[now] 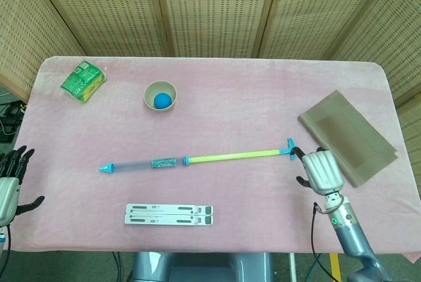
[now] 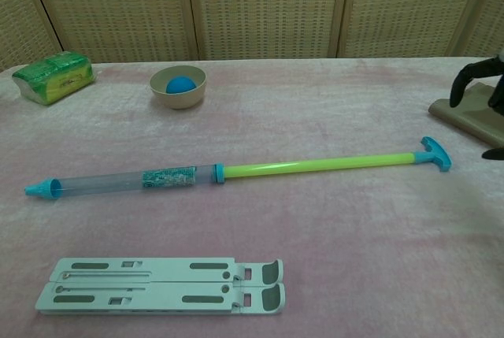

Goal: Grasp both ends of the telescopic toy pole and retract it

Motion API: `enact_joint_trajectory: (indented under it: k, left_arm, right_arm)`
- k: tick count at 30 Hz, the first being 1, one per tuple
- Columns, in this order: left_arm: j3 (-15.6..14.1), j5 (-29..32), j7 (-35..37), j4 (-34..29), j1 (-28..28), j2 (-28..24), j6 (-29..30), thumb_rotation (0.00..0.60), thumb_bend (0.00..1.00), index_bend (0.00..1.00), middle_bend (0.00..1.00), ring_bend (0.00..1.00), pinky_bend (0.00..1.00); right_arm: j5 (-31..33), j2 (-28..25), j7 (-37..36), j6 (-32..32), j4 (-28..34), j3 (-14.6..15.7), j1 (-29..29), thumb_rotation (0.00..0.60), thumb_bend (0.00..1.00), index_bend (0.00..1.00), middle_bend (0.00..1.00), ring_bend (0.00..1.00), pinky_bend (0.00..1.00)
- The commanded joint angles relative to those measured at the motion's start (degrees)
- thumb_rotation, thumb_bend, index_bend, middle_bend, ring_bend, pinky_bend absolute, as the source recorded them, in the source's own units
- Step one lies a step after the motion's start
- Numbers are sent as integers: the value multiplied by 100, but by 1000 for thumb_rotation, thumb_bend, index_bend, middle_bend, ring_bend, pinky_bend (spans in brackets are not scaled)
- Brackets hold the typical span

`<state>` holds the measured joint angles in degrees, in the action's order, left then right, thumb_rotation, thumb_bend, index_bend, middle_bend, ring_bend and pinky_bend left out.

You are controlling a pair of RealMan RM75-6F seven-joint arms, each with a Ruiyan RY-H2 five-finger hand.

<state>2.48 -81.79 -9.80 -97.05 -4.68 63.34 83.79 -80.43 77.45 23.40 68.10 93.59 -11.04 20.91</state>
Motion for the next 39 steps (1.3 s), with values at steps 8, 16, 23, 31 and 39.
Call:
enact_joint_trajectory:
  k: [8,16,23,31,39]
  left_arm:
    - [-36,53,24,67,-79,38,-217,600,133,0,0,0,0]
    - [3,171,94,122,-113,41,-303,600,133,0,0,0,0]
    - [2,177,101,128,-124,39,-317,600,133,0,0,0,0]
    - [2,152,143,180,-144,66,-326,600,133,0,0,0,0]
    - [3,186,100,202,-164,95,-359,600,133,0,0,0,0]
  right_arm:
    - [1281,1200,747,-761,-1057,-370,836,600,439,455,987,984,629]
    - [1537,1546,647,-852,-1757,-447,1117,600,509,498,992,984,629]
    - [1707,1678,586,-962,-2156,-405,1237,600,525,515,994,987,629]
    - [1993,1855,541,-1176,-2657,-363,1332,600,529,511,994,987,629]
    - [2172,2041,449,-1330,-3067,-296,1377,600,531,501,994,987,629]
